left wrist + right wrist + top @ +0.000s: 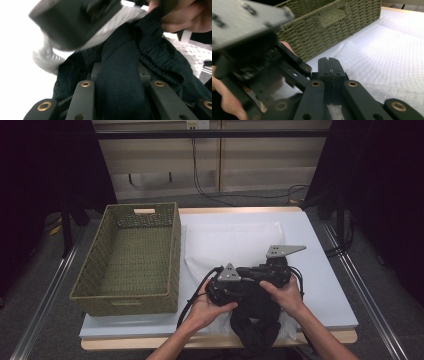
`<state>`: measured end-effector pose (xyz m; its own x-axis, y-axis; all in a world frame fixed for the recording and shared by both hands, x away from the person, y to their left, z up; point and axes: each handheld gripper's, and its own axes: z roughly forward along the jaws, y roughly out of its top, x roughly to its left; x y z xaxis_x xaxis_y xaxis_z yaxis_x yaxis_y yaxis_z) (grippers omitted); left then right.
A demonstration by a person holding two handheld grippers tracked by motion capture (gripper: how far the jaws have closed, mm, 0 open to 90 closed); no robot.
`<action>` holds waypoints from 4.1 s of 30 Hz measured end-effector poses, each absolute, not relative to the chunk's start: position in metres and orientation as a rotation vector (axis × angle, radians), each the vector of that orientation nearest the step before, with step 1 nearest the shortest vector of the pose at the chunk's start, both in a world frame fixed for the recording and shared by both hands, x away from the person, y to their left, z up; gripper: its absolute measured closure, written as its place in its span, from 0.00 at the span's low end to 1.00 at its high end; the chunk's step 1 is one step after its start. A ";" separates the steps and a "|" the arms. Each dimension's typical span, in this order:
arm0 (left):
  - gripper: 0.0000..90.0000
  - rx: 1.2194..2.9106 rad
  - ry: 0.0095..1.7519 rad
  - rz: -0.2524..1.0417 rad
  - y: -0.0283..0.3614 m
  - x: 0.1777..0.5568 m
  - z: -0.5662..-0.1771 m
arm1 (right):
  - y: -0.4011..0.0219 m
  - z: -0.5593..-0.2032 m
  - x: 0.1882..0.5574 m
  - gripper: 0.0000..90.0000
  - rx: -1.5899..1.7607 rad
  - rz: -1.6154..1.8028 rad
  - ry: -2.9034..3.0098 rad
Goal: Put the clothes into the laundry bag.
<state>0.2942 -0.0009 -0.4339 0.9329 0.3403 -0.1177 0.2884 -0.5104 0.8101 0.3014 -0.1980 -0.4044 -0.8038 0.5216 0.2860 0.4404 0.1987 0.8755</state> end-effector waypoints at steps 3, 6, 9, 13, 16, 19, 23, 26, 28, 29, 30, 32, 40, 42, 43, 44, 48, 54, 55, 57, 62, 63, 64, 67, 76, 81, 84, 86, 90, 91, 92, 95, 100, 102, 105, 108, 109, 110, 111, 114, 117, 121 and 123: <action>0.77 2.152 0.476 0.073 0.000 0.300 -0.439 | -0.203 -0.400 0.300 1.00 0.963 1.729 2.355; 0.77 2.182 0.520 0.132 0.001 0.304 -0.443 | -0.207 -0.393 0.297 1.00 0.956 1.762 2.330; 0.77 2.178 0.563 0.139 0.004 0.308 -0.446 | -0.208 -0.390 0.295 1.00 0.945 1.764 2.330; 0.77 2.163 0.537 0.133 0.006 0.308 -0.447 | -0.207 -0.390 0.292 1.00 0.940 1.765 2.335; 0.77 2.173 0.528 0.147 0.004 0.305 -0.445 | -0.204 -0.388 0.291 1.00 0.922 1.771 2.337; 0.67 2.156 0.537 0.118 0.006 0.305 -0.444 | -0.201 -0.393 0.293 1.00 0.948 1.744 2.356; 0.58 2.136 0.519 0.101 0.014 0.301 -0.442 | -0.201 -0.405 0.297 1.00 0.978 1.704 2.382; 0.51 2.111 0.521 0.102 0.024 0.300 -0.438 | -0.204 -0.408 0.300 1.00 0.996 1.696 2.381; 0.43 2.074 0.524 0.110 0.033 0.298 -0.433 | -0.205 -0.409 0.300 1.00 0.997 1.683 2.378; 0.43 2.074 0.523 0.119 0.036 0.298 -0.431 | -0.205 -0.409 0.300 1.00 0.997 1.683 2.378; 0.40 2.075 0.523 0.111 0.039 0.297 -0.430 | -0.205 -0.409 0.300 1.00 0.995 1.683 2.378; 0.31 2.112 0.524 0.153 0.042 0.295 -0.432 | -0.205 -0.409 0.301 1.00 0.998 1.685 2.377; 0.18 2.136 0.567 0.127 0.040 0.301 -0.448 | -0.205 -0.409 0.300 1.00 0.994 1.681 2.377; 0.16 2.145 0.599 0.107 0.041 0.305 -0.454 | -0.206 -0.408 0.300 1.00 0.992 1.678 2.374; 0.14 2.158 0.599 0.091 0.041 0.307 -0.456 | -0.206 -0.408 0.300 1.00 0.990 1.683 2.373; 0.14 2.165 0.608 0.096 0.041 0.308 -0.457 | -0.206 -0.408 0.300 1.00 0.992 1.684 2.371; 0.14 2.169 0.598 0.058 0.037 0.310 -0.463 | -0.206 -0.406 0.299 1.00 0.983 1.688 2.369; 0.59 2.168 0.542 0.054 0.037 0.306 -0.457 | -0.205 -0.406 0.299 1.00 0.978 1.695 2.370; 0.63 2.163 0.539 0.068 0.037 0.304 -0.456 | -0.204 -0.406 0.299 1.00 0.975 1.693 2.373; 0.73 2.164 0.514 0.069 0.036 0.302 -0.454 | -0.203 -0.406 0.299 1.00 0.972 1.693 2.379; 0.78 2.143 0.472 0.083 0.030 0.294 -0.442 | -0.199 -0.408 0.299 1.00 0.966 1.689 2.394; 0.78 2.126 0.479 0.085 0.029 0.294 -0.441 | -0.198 -0.408 0.299 1.00 0.967 1.688 2.397; 0.79 2.135 0.489 0.085 0.028 0.296 -0.440 | -0.197 -0.408 0.298 1.00 0.962 1.692 2.399; 0.79 2.120 0.497 0.071 0.022 0.301 -0.443 | -0.194 -0.405 0.296 1.00 0.939 1.705 2.405; 0.79 2.113 0.552 0.119 0.016 0.306 -0.449 | -0.194 -0.390 0.287 1.00 0.869 1.783 2.375; 0.77 2.128 0.633 0.166 0.018 0.313 -0.460 | -0.205 -0.399 0.294 1.00 0.936 1.760 2.378; 0.77 2.147 0.647 0.205 0.019 0.313 -0.459 | -0.206 -0.401 0.295 1.00 0.949 1.743 2.381; 0.77 2.158 0.659 0.224 0.021 0.313 -0.459 | -0.207 -0.401 0.295 1.00 0.942 1.732 2.389; 0.76 2.146 0.691 0.235 0.024 0.314 -0.460 | -0.207 -0.404 0.292 1.00 0.944 1.699 2.405; 0.73 2.149 0.685 0.237 0.024 0.314 -0.460 | -0.207 -0.407 0.291 1.00 0.946 1.672 2.418; 0.72 2.141 0.674 0.241 0.025 0.314 -0.461 | -0.207 -0.408 0.291 1.00 0.947 1.662 2.422; 0.66 2.141 0.670 0.247 0.029 0.311 -0.458 | -0.212 -0.415 0.291 1.00 0.977 1.636 2.435; 0.53 2.133 0.642 0.224 0.032 0.307 -0.451 | -0.216 -0.423 0.294 1.00 1.006 1.617 2.442; 0.46 2.119 0.628 0.211 0.035 0.303 -0.446 | -0.216 -0.423 0.294 1.00 1.009 1.616 2.440; 0.42 2.119 0.605 0.220 0.041 0.295 -0.439 | -0.217 -0.422 0.294 1.00 1.009 1.620 2.433; 0.39 2.107 0.582 0.230 0.046 0.286 -0.434 | -0.217 -0.421 0.294 1.00 1.009 1.622 2.431; 0.38 2.109 0.571 0.236 0.047 0.282 -0.433 | -0.217 -0.421 0.294 1.00 1.011 1.624 2.431; 0.37 2.104 0.559 0.238 0.048 0.278 -0.432 | -0.217 -0.421 0.294 1.00 1.011 1.624 2.430; 0.37 2.101 0.544 0.241 0.049 0.275 -0.431 | -0.217 -0.421 0.294 1.00 1.010 1.623 2.431; 0.37 2.098 0.511 0.215 0.050 0.263 -0.430 | -0.216 -0.422 0.295 1.00 1.009 1.623 2.430; 0.39 2.116 0.467 0.183 0.049 0.252 -0.433 | -0.216 -0.421 0.294 1.00 1.005 1.625 2.430; 0.39 2.131 0.406 0.128 0.044 0.237 -0.434 | -0.215 -0.421 0.294 1.00 1.003 1.624 2.433; 0.39 2.140 0.380 0.110 0.042 0.231 -0.433 | -0.215 -0.421 0.294 1.00 1.002 1.625 2.432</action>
<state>0.2312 0.0416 -0.4327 0.9482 0.3107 -0.0658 0.2279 -0.5215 0.8222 0.2939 -0.2151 -0.4207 -0.7888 0.5357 0.3014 0.4835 0.2379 0.8424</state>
